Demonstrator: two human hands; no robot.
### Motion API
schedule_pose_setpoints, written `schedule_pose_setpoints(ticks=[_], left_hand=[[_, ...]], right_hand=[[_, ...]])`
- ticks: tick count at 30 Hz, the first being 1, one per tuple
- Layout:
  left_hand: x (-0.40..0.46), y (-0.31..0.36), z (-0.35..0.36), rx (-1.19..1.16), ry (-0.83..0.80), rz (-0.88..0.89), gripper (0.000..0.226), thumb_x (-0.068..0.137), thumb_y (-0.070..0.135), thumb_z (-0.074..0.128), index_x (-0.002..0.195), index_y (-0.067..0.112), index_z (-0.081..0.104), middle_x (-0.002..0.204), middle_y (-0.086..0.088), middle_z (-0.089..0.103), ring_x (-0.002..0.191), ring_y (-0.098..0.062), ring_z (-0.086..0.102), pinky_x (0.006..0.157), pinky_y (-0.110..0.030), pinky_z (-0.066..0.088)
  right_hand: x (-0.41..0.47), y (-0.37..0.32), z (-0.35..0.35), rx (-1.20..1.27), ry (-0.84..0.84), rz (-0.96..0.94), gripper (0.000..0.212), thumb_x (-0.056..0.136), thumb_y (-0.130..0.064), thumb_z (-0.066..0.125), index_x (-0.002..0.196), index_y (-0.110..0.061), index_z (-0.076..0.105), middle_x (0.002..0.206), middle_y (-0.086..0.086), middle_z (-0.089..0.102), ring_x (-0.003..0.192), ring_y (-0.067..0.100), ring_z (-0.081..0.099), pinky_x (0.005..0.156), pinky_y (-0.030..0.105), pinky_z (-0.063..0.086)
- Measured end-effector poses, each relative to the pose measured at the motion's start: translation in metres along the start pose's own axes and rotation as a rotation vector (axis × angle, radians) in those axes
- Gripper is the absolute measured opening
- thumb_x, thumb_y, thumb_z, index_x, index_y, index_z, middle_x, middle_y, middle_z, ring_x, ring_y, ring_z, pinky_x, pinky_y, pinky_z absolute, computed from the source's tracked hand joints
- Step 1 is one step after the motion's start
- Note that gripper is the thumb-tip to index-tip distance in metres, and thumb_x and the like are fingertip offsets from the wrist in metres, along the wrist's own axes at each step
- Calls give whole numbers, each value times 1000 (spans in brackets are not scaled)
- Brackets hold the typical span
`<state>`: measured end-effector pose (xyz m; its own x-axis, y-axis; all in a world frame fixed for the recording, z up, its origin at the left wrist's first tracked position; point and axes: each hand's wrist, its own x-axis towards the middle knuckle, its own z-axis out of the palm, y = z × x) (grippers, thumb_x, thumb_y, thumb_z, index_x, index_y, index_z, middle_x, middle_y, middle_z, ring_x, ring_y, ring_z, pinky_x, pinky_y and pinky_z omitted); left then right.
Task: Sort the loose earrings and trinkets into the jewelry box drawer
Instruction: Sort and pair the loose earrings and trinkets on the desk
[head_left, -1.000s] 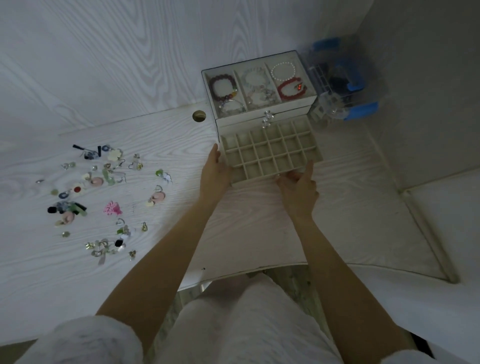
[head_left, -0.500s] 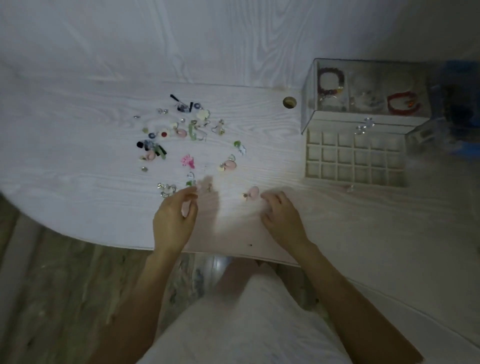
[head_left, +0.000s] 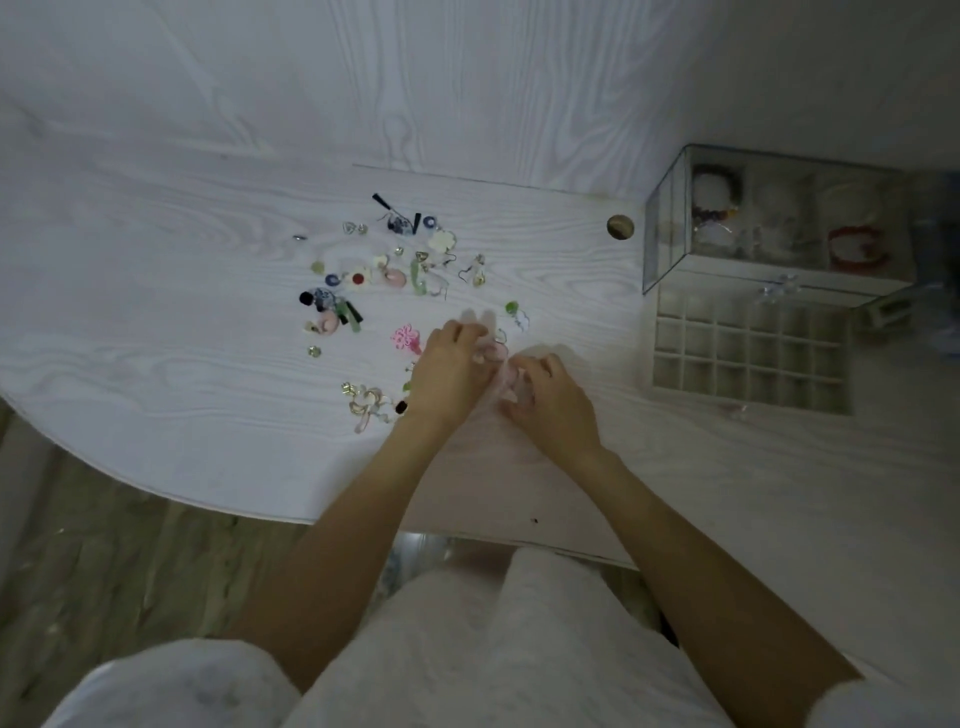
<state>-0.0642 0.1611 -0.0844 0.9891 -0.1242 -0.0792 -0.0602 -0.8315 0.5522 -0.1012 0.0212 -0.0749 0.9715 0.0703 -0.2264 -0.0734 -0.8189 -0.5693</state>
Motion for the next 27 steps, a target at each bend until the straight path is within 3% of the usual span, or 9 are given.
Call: schedule_pose_setpoints(ticks=[3, 8, 12, 18, 21, 24, 27], left_hand=[[8, -2, 6, -1, -27, -26, 39, 80, 15, 67, 116, 5, 55, 115, -18, 54, 103, -33, 51, 77, -37, 43], [3, -8, 6, -44, -17, 51, 26, 80, 9, 67, 104, 2, 59, 98, -18, 59, 86, -33, 58, 67, -31, 40], [-22, 0, 13, -47, -36, 181, 21, 79, 4, 66, 99, 0, 61, 94, -17, 58, 84, -31, 58, 71, -32, 44], [-41, 40, 39, -116, -119, 249, 19, 82, 5, 64, 100, 3, 62, 98, -15, 57, 89, -29, 54, 75, -25, 36], [-34, 65, 56, -192, -153, 221, 21, 80, 5, 65, 101, 5, 63, 99, -15, 57, 93, -30, 53, 78, -30, 41], [-30, 84, 69, -212, -178, 206, 26, 78, 5, 66, 104, 6, 63, 100, -15, 58, 93, -31, 55, 81, -38, 46], [-33, 94, 75, -217, -200, 201, 36, 76, 4, 66, 112, 4, 61, 103, -16, 60, 92, -32, 58, 80, -38, 46]], right_hand=[[0, 0, 0, 7, 26, -21, 25, 83, -25, 64, 106, -18, 60, 106, 7, 52, 82, 21, 56, 64, 35, 50], [-5, 6, 4, -6, 98, 1, 15, 85, -15, 61, 99, -9, 58, 99, 9, 54, 76, 23, 55, 60, 31, 43], [-25, 25, -1, 37, 158, 116, 19, 82, -10, 61, 99, -9, 56, 97, 8, 55, 76, 22, 54, 62, 31, 41], [-63, 65, -18, 188, 331, 419, 23, 77, -9, 67, 98, -9, 57, 92, 8, 60, 74, 14, 50, 68, 21, 35], [-62, 75, -28, 210, 362, 446, 27, 76, -12, 70, 100, -8, 57, 96, 10, 61, 78, 18, 55, 71, 26, 40], [-56, 80, -34, 266, 365, 445, 36, 76, -27, 75, 103, -10, 58, 101, 9, 61, 82, 16, 56, 74, 28, 44], [-58, 83, -39, 286, 327, 434, 48, 74, -31, 76, 112, -9, 57, 106, 10, 58, 86, 16, 53, 75, 25, 40]])
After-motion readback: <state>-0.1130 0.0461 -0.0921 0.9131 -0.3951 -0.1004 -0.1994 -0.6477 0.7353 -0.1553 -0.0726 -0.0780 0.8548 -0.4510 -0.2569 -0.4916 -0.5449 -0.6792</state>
